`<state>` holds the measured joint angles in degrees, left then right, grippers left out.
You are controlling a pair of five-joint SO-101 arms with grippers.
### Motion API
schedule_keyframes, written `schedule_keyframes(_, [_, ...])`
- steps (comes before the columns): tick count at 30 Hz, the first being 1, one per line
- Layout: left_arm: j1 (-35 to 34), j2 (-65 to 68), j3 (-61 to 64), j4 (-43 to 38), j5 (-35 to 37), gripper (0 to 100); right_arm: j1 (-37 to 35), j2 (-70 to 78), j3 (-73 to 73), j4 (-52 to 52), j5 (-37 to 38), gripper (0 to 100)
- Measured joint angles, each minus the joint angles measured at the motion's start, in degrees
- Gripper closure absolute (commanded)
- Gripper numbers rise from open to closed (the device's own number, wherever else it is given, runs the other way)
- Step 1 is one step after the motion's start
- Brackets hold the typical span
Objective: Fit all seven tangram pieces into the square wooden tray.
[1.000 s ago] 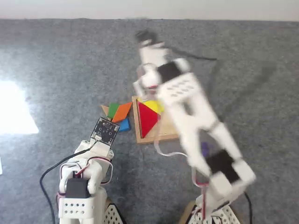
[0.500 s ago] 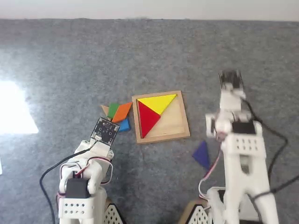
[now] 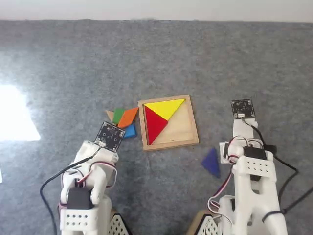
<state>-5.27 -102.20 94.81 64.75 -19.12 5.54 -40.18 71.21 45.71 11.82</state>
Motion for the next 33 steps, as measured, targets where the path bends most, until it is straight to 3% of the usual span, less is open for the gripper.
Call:
schedule_keyframes(5, [-1.76,0.26,-4.22,-10.02,-1.76,98,-0.09,-0.26,0.53,-0.35,0.0,47.9])
schedule_keyframes(10, [-2.37,7.91,-11.43,-10.2,-1.76,98,-0.09,-0.35,2.11,-3.34,0.0,47.9])
schedule_keyframes(14, [-2.29,22.07,-20.92,-7.03,-1.76,98,-0.09,-0.35,2.73,-5.19,0.0,47.9])
schedule_keyframes(21, [-2.37,53.36,-45.01,6.33,-3.52,98,0.0,-0.35,2.81,-5.54,0.0,47.9])
schedule_keyframes(25, [-2.37,63.3,-56.26,8.53,-3.87,98,-0.09,-0.35,2.81,-5.54,0.0,47.9])
schedule_keyframes(29, [-2.2,69.54,-59.34,8.53,-3.52,98,-0.09,-0.35,2.81,-5.54,0.0,47.9])
schedule_keyframes(33, [-0.35,79.38,-59.6,7.74,4.66,93,-0.09,-0.35,2.81,-5.54,0.09,47.9])
